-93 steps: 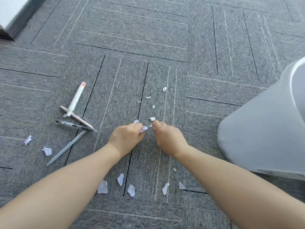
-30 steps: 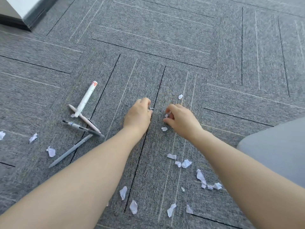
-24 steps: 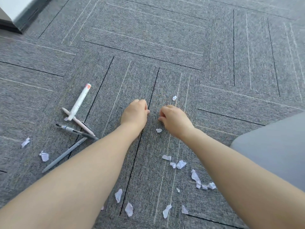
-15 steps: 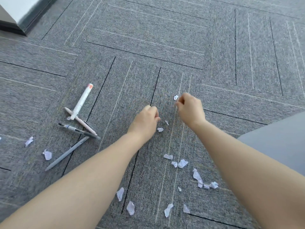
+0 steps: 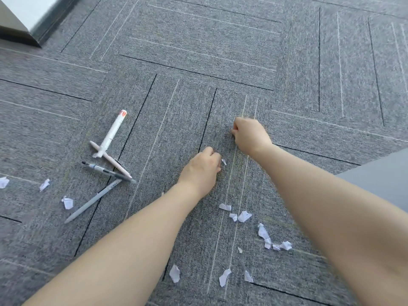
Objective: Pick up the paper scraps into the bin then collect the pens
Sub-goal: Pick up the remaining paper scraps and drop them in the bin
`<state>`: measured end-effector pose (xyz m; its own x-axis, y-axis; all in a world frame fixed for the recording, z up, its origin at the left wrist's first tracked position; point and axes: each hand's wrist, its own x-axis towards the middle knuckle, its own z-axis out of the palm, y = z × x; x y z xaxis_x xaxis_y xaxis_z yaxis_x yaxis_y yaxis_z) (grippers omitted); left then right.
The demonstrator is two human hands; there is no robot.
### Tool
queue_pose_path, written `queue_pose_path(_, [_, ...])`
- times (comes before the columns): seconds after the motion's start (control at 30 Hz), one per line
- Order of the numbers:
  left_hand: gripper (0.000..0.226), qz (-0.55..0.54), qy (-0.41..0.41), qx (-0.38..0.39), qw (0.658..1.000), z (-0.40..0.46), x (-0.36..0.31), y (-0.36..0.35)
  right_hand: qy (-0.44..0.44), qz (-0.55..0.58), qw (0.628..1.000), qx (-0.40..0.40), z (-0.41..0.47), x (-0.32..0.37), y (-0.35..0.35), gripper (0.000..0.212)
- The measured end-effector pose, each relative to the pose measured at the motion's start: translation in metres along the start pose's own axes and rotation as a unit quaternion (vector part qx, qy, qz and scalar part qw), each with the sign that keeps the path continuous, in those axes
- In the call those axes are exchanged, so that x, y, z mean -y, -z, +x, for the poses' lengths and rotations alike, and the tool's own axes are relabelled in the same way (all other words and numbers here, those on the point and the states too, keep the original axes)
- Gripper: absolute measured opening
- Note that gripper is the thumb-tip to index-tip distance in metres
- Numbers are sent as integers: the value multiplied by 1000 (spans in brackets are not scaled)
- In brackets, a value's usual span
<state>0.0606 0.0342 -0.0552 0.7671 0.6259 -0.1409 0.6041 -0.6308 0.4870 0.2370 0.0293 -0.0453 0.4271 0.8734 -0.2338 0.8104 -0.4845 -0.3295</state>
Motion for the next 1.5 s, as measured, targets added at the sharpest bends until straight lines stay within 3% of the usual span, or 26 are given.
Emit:
queue_pose_path(0.17, [5, 32, 14, 12, 999, -7, 2, -1, 19, 56, 996, 61, -46, 3, -6, 12])
queue_pose_path(0.37, [6, -11, 75, -21, 997, -37, 14, 2, 59, 70, 992, 92, -71, 3, -16, 9])
queue_pose_path(0.63, [19, -36, 120, -46, 991, -26, 4, 7, 78, -28, 992, 96, -62, 18, -17, 11])
queue_pose_path(0.9, [10, -8, 154, -82, 985, -45, 19, 15, 92, 17, 993, 73, -71, 22, -22, 10])
queue_pose_path(1.17, [12, 38, 172, -84, 981, -91, 48, 22, 114, -21, 987, 113, -76, 29, -23, 12])
queue_pose_path(1.43, [13, 80, 62, -52, 993, -126, 57, 6, 147, -12, 980, 137, -165, -19, -31, 7])
queue_pose_path(1.5, [9, 84, 33, -36, 995, -134, 57, 1, 161, -29, 982, 98, -181, -19, -37, 25])
